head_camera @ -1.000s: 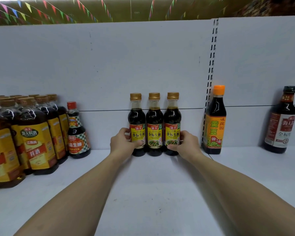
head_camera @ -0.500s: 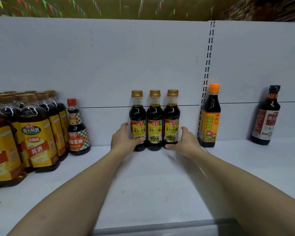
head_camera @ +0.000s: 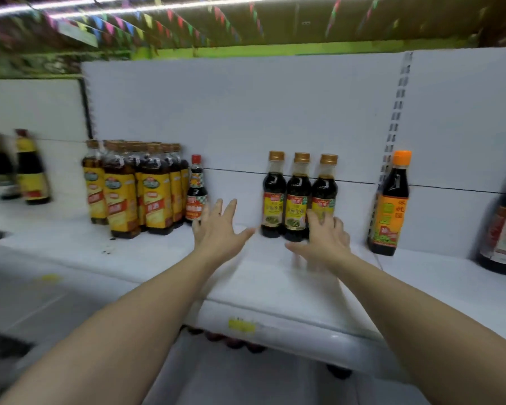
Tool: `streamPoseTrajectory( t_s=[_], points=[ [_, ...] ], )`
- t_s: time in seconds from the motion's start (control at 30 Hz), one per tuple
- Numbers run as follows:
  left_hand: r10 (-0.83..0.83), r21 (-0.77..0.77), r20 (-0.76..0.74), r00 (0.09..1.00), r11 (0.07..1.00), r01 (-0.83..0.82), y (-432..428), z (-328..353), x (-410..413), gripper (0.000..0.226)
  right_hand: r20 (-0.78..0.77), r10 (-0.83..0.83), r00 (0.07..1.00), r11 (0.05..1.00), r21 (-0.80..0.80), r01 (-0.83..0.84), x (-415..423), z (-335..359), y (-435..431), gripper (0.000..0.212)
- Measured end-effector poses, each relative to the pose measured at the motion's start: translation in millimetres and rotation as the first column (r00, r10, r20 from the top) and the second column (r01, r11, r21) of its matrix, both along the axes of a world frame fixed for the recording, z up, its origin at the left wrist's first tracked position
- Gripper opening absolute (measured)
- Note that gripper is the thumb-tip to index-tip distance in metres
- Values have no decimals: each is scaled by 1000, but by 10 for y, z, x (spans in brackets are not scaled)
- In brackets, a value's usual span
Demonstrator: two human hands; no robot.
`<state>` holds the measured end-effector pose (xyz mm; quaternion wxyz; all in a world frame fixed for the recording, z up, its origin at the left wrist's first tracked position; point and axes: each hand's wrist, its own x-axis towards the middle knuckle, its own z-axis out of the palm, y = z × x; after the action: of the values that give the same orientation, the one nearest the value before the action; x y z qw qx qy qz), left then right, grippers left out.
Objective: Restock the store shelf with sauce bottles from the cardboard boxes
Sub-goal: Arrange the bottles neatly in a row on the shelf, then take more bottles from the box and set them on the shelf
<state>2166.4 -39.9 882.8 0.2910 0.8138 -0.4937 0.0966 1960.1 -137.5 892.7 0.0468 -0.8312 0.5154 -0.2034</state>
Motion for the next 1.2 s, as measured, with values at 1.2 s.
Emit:
streamPoseTrajectory(
  t_s=[1.2],
  points=[
    [955, 420, -139, 260, 295, -858, 7631, -1854, 2280, 80, -325, 935, 143, 214, 197, -957, 4785, -1720, 6378, 88]
  ],
)
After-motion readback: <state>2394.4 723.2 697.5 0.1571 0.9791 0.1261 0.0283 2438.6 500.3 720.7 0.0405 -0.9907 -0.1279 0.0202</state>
